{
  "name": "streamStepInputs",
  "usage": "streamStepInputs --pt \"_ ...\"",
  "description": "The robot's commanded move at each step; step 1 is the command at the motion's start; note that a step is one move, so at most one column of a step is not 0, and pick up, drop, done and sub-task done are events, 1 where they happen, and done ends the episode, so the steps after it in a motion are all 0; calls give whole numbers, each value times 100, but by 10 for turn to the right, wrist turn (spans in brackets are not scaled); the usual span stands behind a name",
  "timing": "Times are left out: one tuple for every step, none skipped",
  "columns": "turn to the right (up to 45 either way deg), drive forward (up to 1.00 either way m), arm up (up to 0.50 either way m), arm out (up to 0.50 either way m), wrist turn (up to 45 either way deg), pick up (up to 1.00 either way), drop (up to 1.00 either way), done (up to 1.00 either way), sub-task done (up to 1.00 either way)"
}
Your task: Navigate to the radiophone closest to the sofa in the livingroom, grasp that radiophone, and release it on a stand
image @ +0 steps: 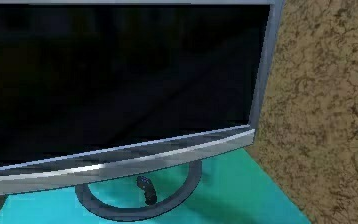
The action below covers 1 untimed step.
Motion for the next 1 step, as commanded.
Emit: streamStepInputs --pt "150 0 0 0 0 0 0 0 0"
